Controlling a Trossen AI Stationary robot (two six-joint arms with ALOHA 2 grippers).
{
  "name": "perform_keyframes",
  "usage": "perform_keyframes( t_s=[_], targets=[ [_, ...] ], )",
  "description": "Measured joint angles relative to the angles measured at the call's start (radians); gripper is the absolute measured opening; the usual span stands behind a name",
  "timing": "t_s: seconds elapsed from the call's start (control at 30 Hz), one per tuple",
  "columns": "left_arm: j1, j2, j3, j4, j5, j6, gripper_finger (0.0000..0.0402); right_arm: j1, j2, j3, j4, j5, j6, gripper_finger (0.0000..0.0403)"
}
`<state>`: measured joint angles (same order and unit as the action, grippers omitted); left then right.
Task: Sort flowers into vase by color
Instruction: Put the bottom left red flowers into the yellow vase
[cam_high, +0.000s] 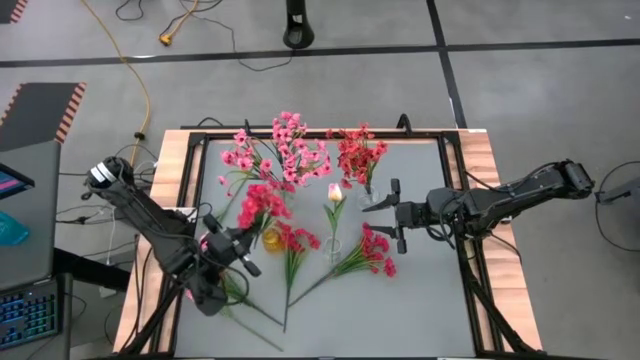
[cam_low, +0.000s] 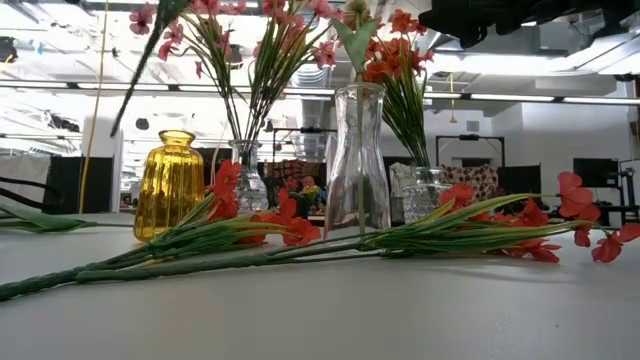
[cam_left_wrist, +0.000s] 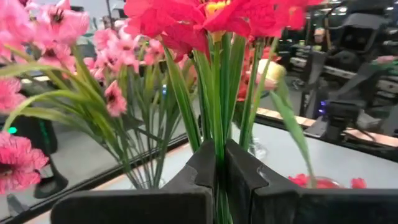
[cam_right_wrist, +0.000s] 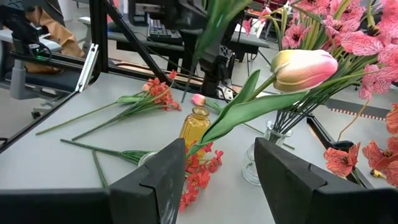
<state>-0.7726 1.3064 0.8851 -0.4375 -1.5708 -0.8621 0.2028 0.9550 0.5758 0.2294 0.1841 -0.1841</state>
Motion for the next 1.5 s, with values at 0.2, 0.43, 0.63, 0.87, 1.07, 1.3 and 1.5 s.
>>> perform_keyframes(
  t_s=[0.2,0.43,0.63,0.87,1.07,1.3,1.5],
  targets=[
    [0.028,-0.006,0.016,0.010,-0.001,0.044,0.0000,0.000,0.000,0.000,0.000,0.000,0.000,0.0218],
    [0.034,-0.006,0.057,0.011,-0.001,0.081,0.0000,-0.001,0.000,0.000,0.000,0.000,0.000,0.0218],
    [0.040,-0.005,0.065,0.061,0.067,0.103,0.0000,-0.002,0.000,0.000,0.000,0.000,-0.007,0.0218],
    [0.100,-0.001,0.065,0.413,0.323,0.494,0.0000,-0.002,0.000,0.000,0.000,0.000,-0.008,0.0218],
    [0.164,0.004,0.060,0.895,0.569,0.995,0.0000,-0.001,0.000,0.000,-0.001,0.000,-0.008,0.0218],
    [0.212,-0.001,-0.162,1.483,0.718,1.344,0.0000,-0.001,0.000,0.000,-0.001,0.000,-0.008,0.0218],
    [0.211,-0.121,-0.394,1.808,0.694,1.449,0.0000,-0.001,0.000,0.000,-0.001,0.000,-0.008,0.0218]
  ],
)
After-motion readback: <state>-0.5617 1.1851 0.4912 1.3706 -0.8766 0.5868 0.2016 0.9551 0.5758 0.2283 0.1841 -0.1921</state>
